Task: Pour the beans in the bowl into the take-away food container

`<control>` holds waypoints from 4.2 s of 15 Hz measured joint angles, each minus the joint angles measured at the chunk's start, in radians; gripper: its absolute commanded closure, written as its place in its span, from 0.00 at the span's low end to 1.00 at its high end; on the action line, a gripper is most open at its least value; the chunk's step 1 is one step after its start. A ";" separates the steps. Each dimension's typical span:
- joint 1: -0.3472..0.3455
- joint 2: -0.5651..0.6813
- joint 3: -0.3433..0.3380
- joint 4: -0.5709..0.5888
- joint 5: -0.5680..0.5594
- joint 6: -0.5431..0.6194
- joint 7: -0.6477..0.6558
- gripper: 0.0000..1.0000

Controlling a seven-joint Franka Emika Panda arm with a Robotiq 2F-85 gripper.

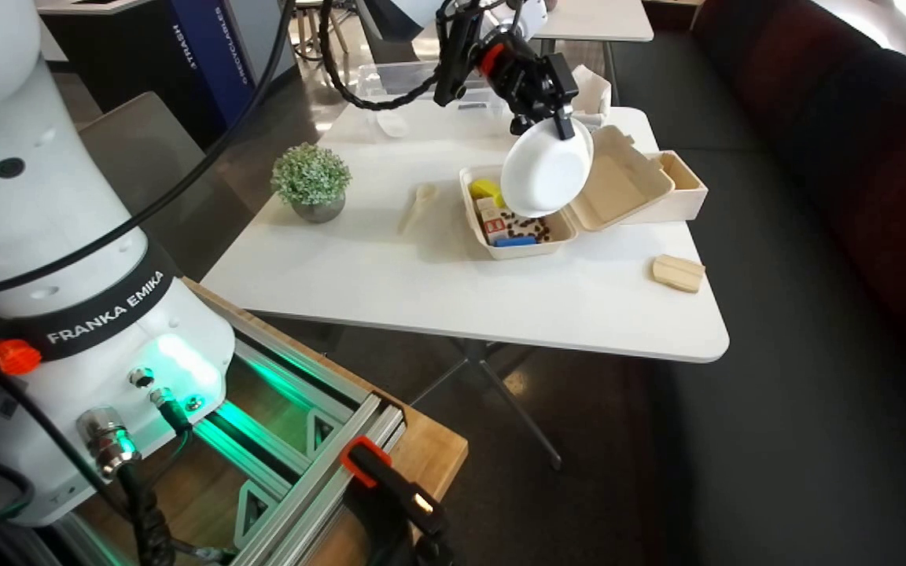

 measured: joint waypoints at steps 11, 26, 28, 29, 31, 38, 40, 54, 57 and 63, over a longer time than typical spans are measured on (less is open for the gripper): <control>0.003 0.037 0.036 0.047 -0.011 -0.015 -0.006 0.98; -0.139 -0.398 0.016 -0.174 0.396 0.568 -0.260 0.98; -0.166 -0.398 -0.007 -0.211 0.489 0.698 -0.344 0.98; -0.178 -0.395 -0.016 -0.231 0.546 0.761 -0.395 0.98; -0.200 -0.385 -0.022 -0.268 0.686 0.874 -0.517 0.98; -0.512 -0.282 0.353 -0.304 1.247 1.025 -1.029 0.98; -0.595 -0.236 0.457 -0.279 1.378 1.014 -1.172 0.98; -0.589 -0.009 0.301 -0.039 1.697 0.532 -1.663 0.98; -0.523 0.014 0.267 -0.024 1.707 0.554 -1.688 0.98; -0.439 0.034 0.257 -0.018 1.729 0.716 -1.742 0.98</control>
